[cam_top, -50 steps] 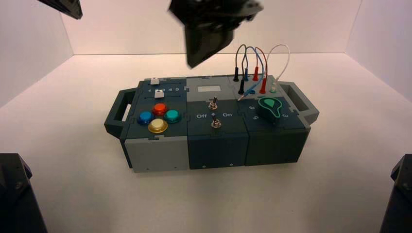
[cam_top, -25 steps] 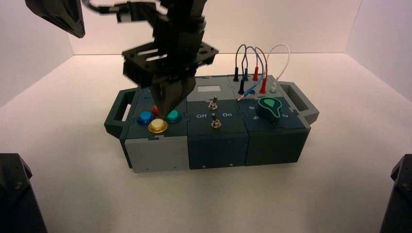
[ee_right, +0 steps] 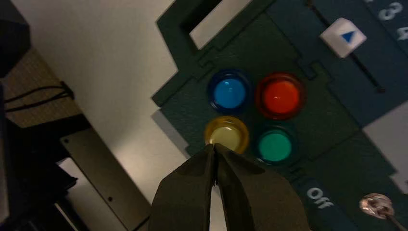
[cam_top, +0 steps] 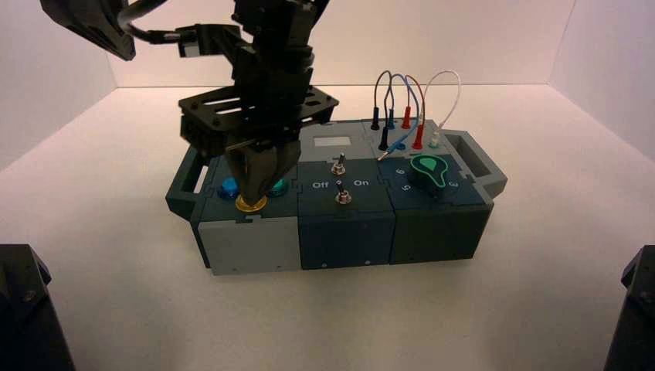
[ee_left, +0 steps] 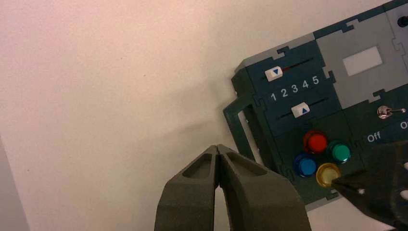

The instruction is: Push the yellow button with the right gripper.

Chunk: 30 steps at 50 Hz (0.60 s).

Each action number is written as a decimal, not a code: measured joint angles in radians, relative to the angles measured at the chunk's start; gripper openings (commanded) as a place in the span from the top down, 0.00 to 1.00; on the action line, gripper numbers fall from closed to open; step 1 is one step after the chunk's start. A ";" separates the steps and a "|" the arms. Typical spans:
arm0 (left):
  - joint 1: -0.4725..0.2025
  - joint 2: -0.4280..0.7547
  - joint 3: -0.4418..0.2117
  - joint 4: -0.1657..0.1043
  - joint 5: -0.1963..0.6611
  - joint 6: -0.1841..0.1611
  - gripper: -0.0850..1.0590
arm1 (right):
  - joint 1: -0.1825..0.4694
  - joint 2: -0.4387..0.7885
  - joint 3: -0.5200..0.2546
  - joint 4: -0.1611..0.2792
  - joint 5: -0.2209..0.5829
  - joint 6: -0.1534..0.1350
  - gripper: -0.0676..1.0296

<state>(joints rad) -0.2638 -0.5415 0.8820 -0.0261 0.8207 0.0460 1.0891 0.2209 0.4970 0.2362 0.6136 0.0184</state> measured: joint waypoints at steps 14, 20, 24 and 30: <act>0.002 0.002 0.000 0.000 -0.008 0.000 0.95 | 0.014 0.021 -0.008 0.005 0.003 0.000 0.96; 0.000 0.002 -0.002 0.000 -0.008 0.000 0.95 | 0.014 0.017 -0.008 0.005 0.012 0.000 0.96; 0.000 0.003 -0.002 0.000 -0.008 0.000 0.95 | 0.011 0.011 -0.006 0.000 0.023 0.000 0.96; -0.003 0.002 0.000 0.000 -0.008 0.002 0.95 | -0.011 -0.015 -0.006 -0.011 0.037 0.000 0.96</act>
<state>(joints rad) -0.2669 -0.5400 0.8820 -0.0261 0.8130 0.0476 1.0784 0.2056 0.4909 0.2255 0.6504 0.0184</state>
